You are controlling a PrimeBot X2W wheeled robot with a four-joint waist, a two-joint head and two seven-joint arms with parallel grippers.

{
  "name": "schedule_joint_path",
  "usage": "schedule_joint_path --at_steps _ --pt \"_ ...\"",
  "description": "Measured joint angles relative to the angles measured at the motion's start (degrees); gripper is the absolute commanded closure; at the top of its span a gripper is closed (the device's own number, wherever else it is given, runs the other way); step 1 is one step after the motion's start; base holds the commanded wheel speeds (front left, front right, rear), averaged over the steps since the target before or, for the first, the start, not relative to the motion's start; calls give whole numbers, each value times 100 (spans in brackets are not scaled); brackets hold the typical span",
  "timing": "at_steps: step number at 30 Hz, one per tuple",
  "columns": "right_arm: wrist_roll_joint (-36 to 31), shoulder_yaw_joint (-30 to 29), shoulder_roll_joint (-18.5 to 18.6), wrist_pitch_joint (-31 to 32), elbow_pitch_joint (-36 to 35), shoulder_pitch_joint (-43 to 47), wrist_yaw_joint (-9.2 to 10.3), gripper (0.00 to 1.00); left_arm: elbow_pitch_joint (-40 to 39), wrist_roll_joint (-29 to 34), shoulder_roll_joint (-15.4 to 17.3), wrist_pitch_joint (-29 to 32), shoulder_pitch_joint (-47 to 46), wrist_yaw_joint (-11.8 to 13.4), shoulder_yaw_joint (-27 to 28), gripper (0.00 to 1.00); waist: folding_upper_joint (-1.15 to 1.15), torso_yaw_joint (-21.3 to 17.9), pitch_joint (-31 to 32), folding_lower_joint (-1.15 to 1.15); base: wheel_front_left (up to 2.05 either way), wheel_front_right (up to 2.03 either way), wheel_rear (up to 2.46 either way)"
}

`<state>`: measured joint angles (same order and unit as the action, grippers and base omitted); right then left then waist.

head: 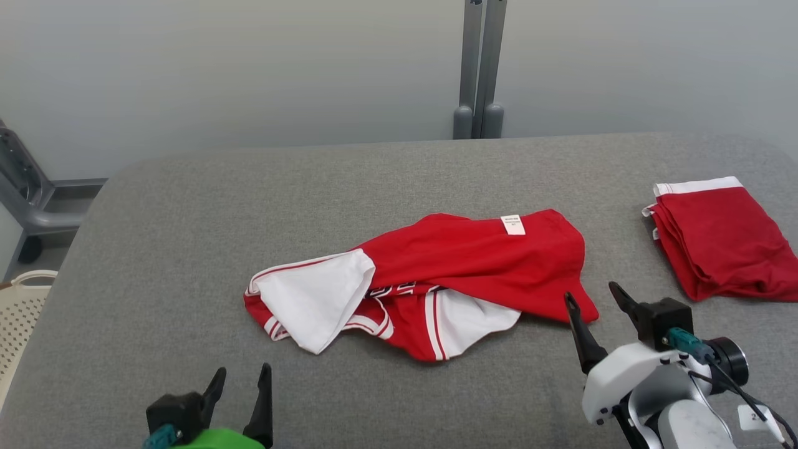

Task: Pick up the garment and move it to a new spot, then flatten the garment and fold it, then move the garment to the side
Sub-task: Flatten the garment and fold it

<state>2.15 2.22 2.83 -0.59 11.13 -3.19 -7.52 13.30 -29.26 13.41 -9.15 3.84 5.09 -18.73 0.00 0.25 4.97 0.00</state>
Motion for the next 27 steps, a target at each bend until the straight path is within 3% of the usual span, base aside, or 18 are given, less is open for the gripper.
schedule_joint_path --at_steps 8,14,17,27 --pt "-122 233 161 1029 104 -783 -1 0 688 -407 -323 1232 -950 -165 -249 0 0 43 -258 0 0 0 0" --pt "148 534 646 1898 366 -1544 -1 0 1310 -552 -623 1705 -1667 54 -245 0 0 13 -545 0 0 0 0" --pt "297 662 846 2063 358 -1886 -1 0 1611 -548 -702 1808 -1995 208 -223 0 0 2 -731 0 0 0 0" --pt "454 824 1293 2176 355 -2528 -1 0 2331 -642 -866 2024 -2658 294 -300 0 0 -20 -1352 0 0 0 0"
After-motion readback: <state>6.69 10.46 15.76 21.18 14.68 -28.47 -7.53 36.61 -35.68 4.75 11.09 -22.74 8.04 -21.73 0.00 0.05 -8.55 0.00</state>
